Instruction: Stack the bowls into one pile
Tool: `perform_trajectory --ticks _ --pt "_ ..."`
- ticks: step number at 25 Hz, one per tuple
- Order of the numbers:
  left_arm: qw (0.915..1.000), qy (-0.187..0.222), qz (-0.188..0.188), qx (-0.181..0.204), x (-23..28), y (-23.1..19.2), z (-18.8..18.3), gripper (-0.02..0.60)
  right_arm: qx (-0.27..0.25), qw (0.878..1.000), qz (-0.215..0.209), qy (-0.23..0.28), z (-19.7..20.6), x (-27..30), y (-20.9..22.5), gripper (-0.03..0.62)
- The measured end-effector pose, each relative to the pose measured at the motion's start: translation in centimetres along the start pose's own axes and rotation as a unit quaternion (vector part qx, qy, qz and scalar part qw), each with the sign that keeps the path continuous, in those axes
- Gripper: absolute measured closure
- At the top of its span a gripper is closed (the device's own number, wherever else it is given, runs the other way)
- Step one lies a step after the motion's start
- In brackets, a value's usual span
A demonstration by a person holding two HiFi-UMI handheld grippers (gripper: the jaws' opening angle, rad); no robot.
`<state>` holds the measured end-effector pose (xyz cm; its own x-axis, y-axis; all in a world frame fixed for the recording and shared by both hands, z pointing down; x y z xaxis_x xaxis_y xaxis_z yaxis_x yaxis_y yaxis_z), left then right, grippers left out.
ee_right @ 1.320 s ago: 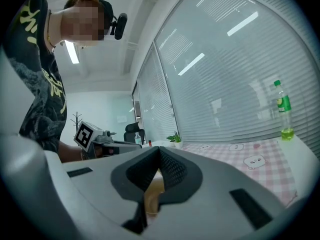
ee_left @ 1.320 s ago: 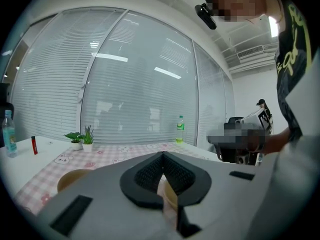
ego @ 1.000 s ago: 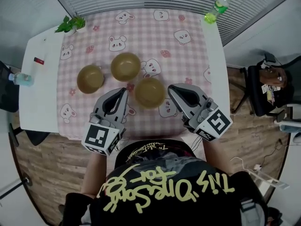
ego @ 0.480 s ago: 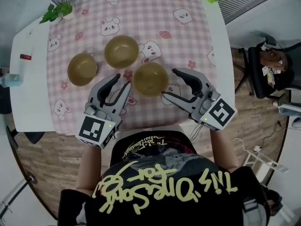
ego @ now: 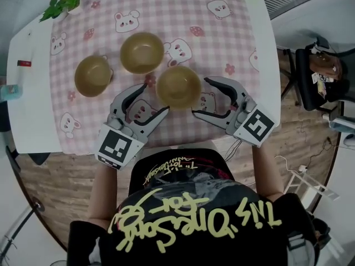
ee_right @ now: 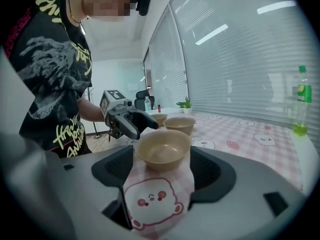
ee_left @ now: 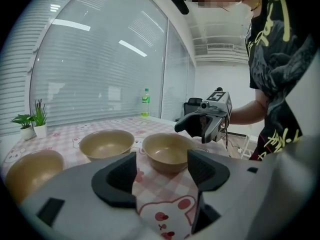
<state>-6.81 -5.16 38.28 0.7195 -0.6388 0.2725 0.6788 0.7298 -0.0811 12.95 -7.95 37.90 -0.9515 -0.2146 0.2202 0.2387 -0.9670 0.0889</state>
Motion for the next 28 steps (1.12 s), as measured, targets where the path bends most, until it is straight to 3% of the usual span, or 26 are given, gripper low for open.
perform_trajectory --ticks 4,11,17,28 --pt "0.9998 -0.005 0.014 -0.013 0.6 -0.2 0.1 0.236 -0.013 0.999 -0.010 -0.027 0.9 0.6 0.1 0.258" --pt "0.9951 -0.054 0.080 0.023 1.3 0.6 0.6 0.237 -0.020 0.999 -0.009 -0.031 1.5 1.4 0.2 0.258" --pt "0.9924 -0.088 0.074 0.043 2.3 0.5 1.4 0.233 -0.023 0.999 -0.008 -0.033 1.6 1.6 0.1 0.258" --pt "0.9943 -0.080 0.056 0.040 3.2 0.5 1.5 0.236 -0.022 0.999 0.026 -0.001 1.4 1.8 -0.2 0.258"
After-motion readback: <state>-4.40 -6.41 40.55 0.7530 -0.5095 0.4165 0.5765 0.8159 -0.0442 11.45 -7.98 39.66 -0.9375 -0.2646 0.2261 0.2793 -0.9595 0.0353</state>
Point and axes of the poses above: the fingertips, and each gripper's own axes: x forward along the fingers, y to its right, z out of its underside, the point moved 7 cm from there along -x, backward along the fingers, and after that the axes turned 8 degrees about y, right-handed, at the moved point
